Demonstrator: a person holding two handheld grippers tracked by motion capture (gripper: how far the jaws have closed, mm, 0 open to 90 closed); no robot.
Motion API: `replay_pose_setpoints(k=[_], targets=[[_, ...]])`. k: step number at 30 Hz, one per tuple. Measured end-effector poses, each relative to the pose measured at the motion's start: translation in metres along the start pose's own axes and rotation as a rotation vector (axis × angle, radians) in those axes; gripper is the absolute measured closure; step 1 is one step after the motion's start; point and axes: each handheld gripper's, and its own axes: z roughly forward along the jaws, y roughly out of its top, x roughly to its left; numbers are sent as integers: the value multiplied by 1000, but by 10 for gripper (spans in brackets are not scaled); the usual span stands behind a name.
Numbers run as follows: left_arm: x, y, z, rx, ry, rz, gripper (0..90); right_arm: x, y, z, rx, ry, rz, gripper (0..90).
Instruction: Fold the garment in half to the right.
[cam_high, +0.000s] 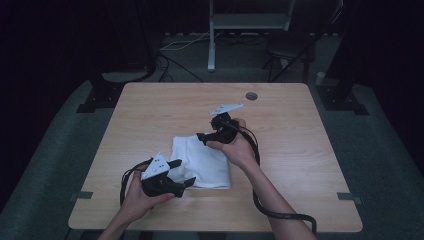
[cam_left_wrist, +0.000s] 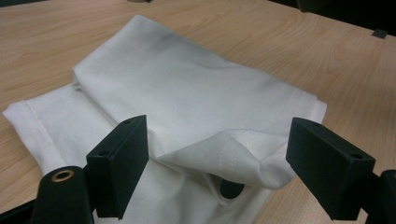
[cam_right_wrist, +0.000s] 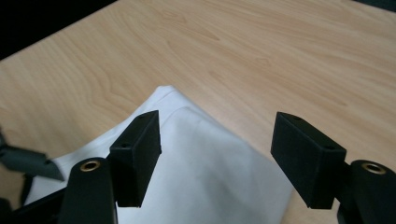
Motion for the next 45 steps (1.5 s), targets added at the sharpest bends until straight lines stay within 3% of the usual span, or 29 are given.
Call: replay_pose_setpoints(k=[5, 7, 10, 18, 24, 32, 38, 45], targets=[[0, 0, 2, 13, 13, -8, 207, -1, 5, 5, 5, -6, -11, 321], [-1, 0, 3, 16, 12, -12, 208, -1, 8, 12, 20, -7, -39, 327], [-1, 0, 3, 7, 9, -18, 319, 0, 11, 19, 36, 1, -59, 354], [-4, -1, 5, 34, 5, 10, 329, 6, 12, 39, 77, 14, -128, 420], [-5, -1, 9, 63, -4, 37, 390, 7, 12, 47, 86, 21, -138, 472], [-6, -4, 14, 72, -18, 31, 431, 3, 6, 58, 116, 33, -143, 516], [-5, -5, 16, 85, -38, 44, 521, 1, -1, 65, 132, 49, -132, 671], [-3, -5, 17, 88, -47, 20, 601, 3, -4, 64, 109, 72, -133, 849]])
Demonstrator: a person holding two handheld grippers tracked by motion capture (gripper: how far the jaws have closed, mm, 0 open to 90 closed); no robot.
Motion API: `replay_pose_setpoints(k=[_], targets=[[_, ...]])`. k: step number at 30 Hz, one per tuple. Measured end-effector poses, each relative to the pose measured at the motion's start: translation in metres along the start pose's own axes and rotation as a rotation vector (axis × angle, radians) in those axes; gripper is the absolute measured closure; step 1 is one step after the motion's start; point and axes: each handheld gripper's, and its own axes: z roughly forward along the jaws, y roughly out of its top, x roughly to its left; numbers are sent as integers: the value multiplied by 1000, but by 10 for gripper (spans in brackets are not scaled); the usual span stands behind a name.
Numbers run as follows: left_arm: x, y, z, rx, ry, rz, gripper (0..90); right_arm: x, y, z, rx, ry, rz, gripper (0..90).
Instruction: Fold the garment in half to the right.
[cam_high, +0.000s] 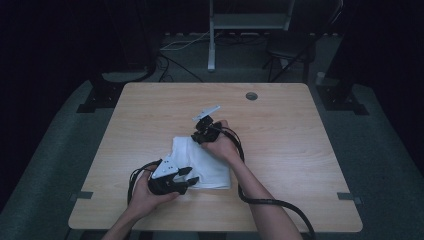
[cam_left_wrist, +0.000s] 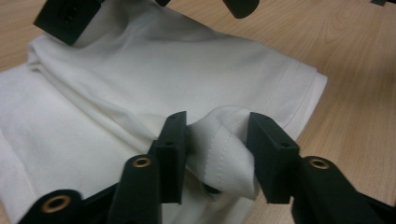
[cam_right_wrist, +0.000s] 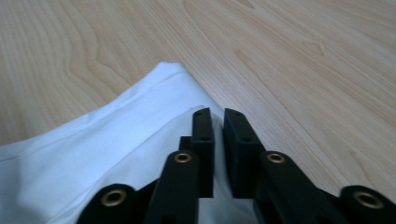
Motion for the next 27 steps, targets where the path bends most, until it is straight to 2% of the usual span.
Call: replay_pose_setpoints(k=[4, 10, 20, 27], targets=[[1, 0, -1, -1, 8, -14, 684, 3, 3, -5, -22, 21, 2, 878], [-2, 1, -1, 1, 12, 18, 774, 4, 5, -11, -59, 49, 17, 880], [-4, 4, -11, -31, 35, 23, 781, 5, 11, -23, -143, 114, 56, 881], [-5, 8, -24, -63, 42, 22, 782, 3, 14, -31, -210, 174, 107, 882]])
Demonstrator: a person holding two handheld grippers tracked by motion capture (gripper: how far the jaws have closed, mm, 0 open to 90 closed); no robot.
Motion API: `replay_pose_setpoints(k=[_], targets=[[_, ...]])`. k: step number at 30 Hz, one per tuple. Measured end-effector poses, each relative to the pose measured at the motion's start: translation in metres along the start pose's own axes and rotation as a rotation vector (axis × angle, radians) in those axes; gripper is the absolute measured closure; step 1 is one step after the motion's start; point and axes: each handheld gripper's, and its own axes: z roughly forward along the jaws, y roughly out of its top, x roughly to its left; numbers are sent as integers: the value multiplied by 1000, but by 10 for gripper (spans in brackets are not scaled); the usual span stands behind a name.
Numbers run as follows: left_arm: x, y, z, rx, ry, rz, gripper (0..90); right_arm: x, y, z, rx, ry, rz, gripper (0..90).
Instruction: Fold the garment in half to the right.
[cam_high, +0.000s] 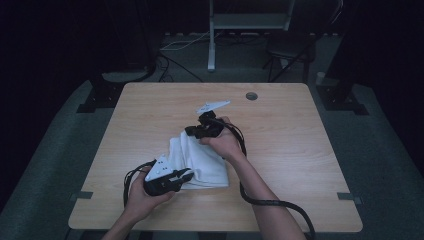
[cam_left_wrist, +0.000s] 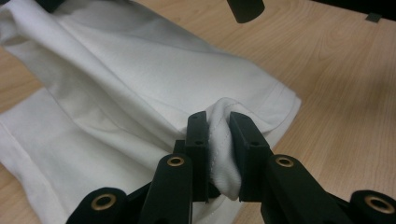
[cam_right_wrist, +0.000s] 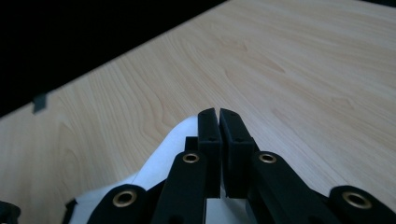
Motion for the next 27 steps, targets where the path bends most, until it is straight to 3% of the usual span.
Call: replay_pose_setpoints(k=[4, 10, 15, 18, 23, 27], targets=[[1, 2, -5, -5, 10, 2, 782, 1, 4, -4, -39, 37, 23, 882], [-2, 3, -13, -2, 32, 33, 781, 3, 8, -8, -72, 56, 26, 882], [0, -4, -9, 63, 61, 56, 711, 4, 6, -6, -44, 26, 18, 881], [0, -7, -8, 59, 60, 54, 742, 3, 4, -3, -49, 33, 28, 882], [2, -9, -7, 85, 66, 53, 763, 5, 4, 0, -44, 37, 19, 882], [3, -11, -7, 107, 65, 64, 829, 6, 4, 0, -49, 42, 26, 882]])
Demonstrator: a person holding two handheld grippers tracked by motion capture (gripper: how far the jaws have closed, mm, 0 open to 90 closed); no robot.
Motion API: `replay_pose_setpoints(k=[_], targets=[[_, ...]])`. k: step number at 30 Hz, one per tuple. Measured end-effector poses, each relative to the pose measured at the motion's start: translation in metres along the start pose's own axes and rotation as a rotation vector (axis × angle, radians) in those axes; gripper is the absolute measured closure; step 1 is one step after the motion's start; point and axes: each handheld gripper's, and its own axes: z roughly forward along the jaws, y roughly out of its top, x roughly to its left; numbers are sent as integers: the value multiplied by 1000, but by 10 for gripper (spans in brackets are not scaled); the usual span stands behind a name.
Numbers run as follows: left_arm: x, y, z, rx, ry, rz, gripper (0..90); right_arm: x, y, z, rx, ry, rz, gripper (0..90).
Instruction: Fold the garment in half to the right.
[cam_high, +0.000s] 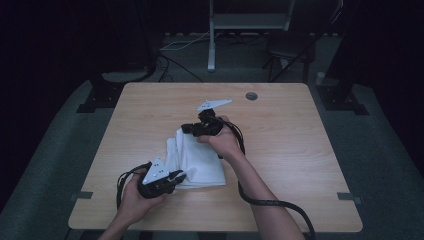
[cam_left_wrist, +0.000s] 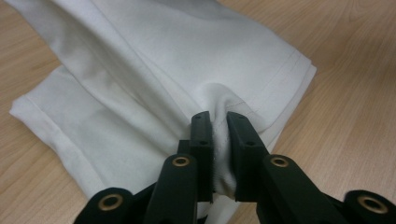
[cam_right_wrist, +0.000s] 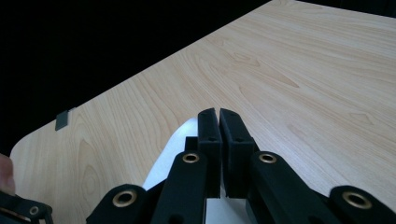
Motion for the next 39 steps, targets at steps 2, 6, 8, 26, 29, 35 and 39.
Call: replay_pose_setpoints(k=[2, 6, 8, 26, 29, 35, 39], targets=[[-1, 0, -1, -2, 7, 5, 841, 1, 0, 0, 0, 4, 1, 881], [-1, 2, -8, -10, 22, -13, 852, 2, 2, -1, -11, 13, 1, 879], [-1, 4, -12, -30, 28, -19, 852, 3, 3, -1, -17, 14, 1, 878], [6, -8, -36, -15, 93, -34, 840, 5, -1, 11, -40, 26, 19, 866], [9, -17, -31, 13, 86, -64, 829, 1, -8, 21, -10, 1, 24, 853], [13, -19, -23, 33, 49, -116, 626, -3, -16, 30, 110, -101, -20, 615], [18, -15, -24, 17, 60, -157, 479, -6, -1, 9, 72, -148, 2, 469]])
